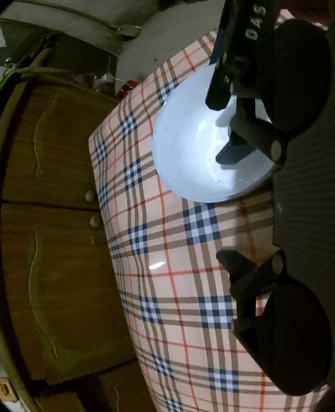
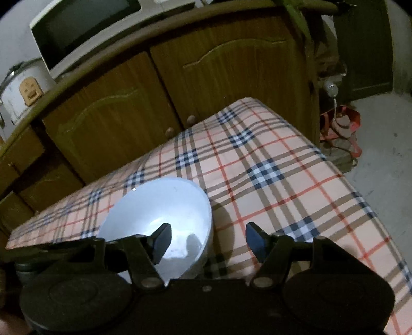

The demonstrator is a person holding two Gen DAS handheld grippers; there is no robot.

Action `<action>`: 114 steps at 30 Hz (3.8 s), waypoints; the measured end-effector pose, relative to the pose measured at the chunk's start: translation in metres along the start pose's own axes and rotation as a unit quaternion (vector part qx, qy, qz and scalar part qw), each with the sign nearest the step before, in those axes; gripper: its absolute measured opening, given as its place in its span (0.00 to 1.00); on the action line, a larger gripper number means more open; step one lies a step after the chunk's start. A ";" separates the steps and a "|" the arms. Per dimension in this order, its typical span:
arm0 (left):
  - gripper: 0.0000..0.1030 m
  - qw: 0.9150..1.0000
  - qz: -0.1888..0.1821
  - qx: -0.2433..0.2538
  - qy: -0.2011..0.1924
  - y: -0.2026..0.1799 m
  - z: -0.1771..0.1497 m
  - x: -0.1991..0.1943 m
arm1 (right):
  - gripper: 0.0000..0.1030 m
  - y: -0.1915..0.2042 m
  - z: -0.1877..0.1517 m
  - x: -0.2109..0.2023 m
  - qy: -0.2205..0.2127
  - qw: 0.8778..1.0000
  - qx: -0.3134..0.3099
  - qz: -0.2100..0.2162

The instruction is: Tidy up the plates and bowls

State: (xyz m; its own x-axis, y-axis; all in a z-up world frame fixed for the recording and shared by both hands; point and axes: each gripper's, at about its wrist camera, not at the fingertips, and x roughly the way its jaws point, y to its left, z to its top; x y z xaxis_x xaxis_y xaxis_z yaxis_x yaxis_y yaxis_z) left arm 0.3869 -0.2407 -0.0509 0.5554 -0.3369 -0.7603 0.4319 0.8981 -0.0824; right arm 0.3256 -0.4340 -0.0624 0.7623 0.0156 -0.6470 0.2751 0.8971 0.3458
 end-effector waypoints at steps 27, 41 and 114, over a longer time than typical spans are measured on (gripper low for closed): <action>0.28 0.997 -0.060 0.012 -0.040 -0.019 -0.009 -0.052 | 0.29 0.008 -0.017 -0.037 -0.016 0.999 0.024 0.031; 0.28 0.993 -0.061 0.041 -0.093 -0.057 -0.023 -0.145 | 0.29 0.022 -0.020 -0.146 -0.071 0.997 0.002 0.027; 0.27 0.984 -0.055 0.041 -0.162 -0.065 -0.075 -0.244 | 0.29 0.059 -0.057 -0.263 -0.122 0.992 -0.024 0.036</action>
State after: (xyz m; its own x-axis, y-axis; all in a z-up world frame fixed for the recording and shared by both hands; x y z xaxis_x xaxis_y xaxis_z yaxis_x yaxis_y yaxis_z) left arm 0.1702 -0.1953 0.0921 0.6943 -0.5146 -0.5032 0.5502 0.8302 -0.0899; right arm 0.1076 -0.3594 0.0896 0.8999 -0.0211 -0.4355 0.1906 0.9174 0.3494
